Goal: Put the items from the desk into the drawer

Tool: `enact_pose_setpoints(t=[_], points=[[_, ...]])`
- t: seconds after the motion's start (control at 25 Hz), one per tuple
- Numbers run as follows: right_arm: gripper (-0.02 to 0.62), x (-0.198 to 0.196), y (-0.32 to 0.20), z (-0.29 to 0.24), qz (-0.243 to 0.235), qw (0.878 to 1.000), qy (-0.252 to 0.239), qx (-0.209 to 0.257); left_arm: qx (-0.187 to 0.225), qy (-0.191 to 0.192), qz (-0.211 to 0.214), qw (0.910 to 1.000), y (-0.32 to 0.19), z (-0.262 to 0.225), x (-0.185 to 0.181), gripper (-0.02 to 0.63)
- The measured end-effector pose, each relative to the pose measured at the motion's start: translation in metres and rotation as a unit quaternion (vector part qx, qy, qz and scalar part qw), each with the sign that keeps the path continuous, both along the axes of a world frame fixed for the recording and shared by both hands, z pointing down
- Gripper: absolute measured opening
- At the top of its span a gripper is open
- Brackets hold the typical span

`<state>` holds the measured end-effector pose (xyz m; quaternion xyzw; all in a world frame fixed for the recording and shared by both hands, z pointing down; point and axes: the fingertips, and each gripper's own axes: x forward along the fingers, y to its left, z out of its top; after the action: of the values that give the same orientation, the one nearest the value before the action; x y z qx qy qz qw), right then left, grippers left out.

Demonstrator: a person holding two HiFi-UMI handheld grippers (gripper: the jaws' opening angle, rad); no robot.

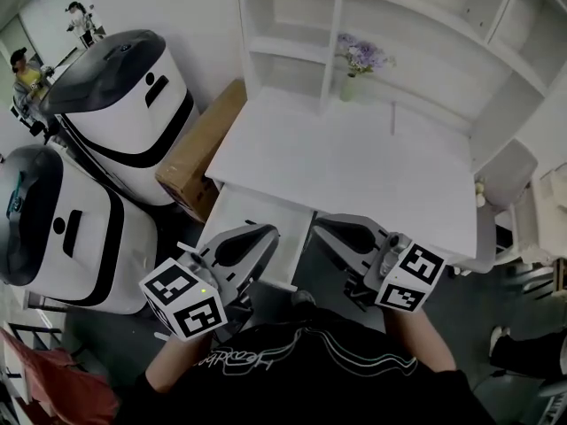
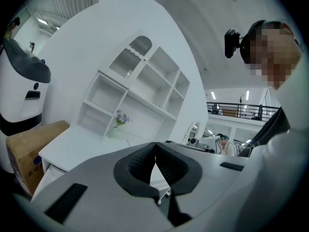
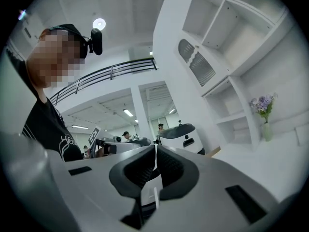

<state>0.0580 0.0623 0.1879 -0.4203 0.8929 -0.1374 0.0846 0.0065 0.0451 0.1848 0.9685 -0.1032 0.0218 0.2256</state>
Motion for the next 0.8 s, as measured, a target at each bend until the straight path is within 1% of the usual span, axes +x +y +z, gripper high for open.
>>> enact_pose_setpoints(t=[0.16,0.36,0.8], points=[[0.048,-0.004,0.004,-0.002,-0.002,1.0,-0.004,-0.001,-0.002,0.0,0.001,1.0,0.005,-0.002,-0.002,0.02],[0.048,-0.006,0.004,-0.001,-0.001,1.0,0.005,-0.004,0.0,0.0,0.002,1.0,0.006,-0.005,-0.003,0.02],[0.048,-0.004,0.011,0.01,0.001,1.0,0.007,-0.012,-0.009,-0.007,0.005,0.9999,0.01,0.008,0.003,0.02]])
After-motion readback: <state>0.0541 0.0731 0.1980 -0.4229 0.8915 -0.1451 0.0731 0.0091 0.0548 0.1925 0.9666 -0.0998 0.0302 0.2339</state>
